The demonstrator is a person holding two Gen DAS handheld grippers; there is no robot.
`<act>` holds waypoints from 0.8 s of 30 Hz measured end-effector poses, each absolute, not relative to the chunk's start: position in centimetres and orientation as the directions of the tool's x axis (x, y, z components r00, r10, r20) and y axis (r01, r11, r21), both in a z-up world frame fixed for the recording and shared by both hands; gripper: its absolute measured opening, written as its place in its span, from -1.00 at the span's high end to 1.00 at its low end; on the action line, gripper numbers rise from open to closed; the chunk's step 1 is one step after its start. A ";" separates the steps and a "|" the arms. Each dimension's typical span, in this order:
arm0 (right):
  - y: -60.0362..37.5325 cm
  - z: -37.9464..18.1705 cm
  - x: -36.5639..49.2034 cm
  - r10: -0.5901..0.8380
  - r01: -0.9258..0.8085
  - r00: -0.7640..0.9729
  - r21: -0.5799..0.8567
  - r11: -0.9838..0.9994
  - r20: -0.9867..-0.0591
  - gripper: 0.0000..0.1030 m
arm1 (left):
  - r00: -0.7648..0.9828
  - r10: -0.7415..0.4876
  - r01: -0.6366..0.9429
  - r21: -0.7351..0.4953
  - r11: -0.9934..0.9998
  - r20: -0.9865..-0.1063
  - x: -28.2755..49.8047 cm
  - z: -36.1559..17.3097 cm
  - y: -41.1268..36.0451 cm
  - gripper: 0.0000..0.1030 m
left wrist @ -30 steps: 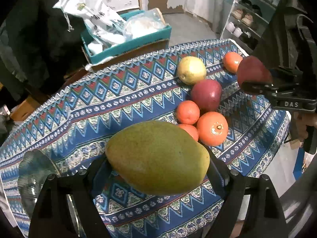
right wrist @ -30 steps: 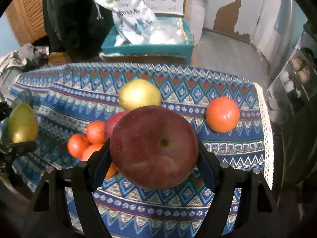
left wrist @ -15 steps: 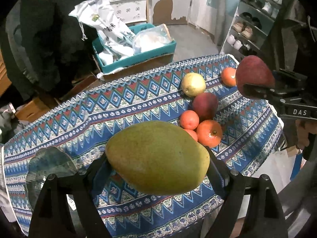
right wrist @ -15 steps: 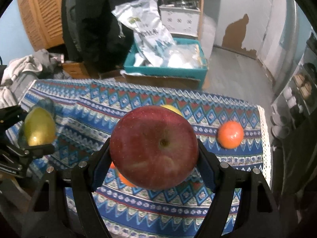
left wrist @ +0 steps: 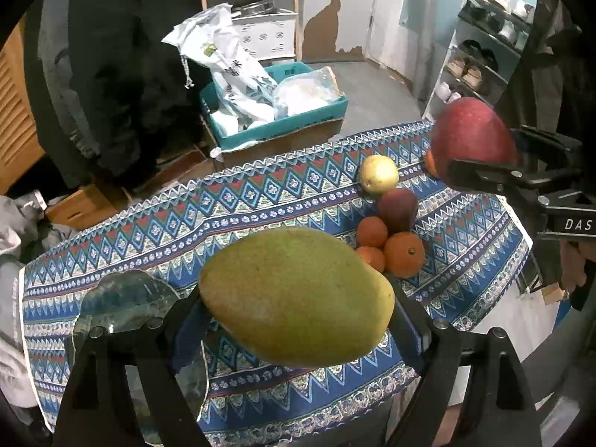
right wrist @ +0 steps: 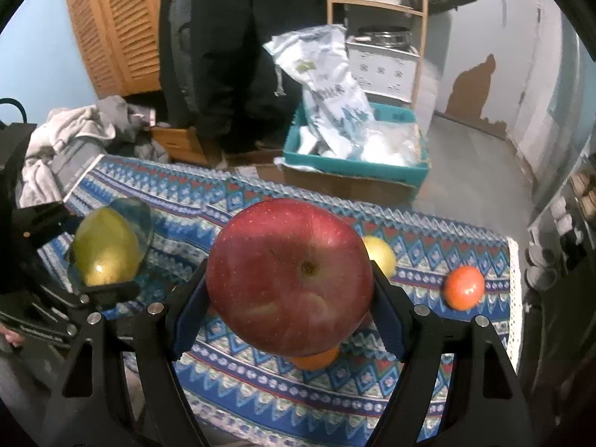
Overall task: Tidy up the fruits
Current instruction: 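Carry the mango in the left tool and the apple in the right tool over the glass bowl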
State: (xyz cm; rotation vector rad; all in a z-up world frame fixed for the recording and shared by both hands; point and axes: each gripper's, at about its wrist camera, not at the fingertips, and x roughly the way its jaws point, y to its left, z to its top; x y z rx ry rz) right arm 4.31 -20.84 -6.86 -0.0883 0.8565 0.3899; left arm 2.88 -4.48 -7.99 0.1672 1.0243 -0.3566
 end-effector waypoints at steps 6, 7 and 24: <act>-18.4 -6.0 4.6 0.327 -0.406 0.587 0.081 0.910 -0.741 -0.51 | 0.494 -0.198 0.354 -0.012 0.935 -0.847 2.5 -7.3 -3.2 -0.68; -17.8 -5.8 4.7 0.333 -0.414 0.583 0.082 0.906 -0.741 -0.51 | 0.496 -0.193 0.349 -0.009 0.937 -0.846 2.5 -7.3 -2.9 -0.68; -9.6 -5.0 6.1 0.407 -0.515 0.533 0.098 0.852 -0.742 -0.51 | 0.507 -0.178 0.234 -0.064 0.970 -0.843 2.0 -6.9 4.2 -0.68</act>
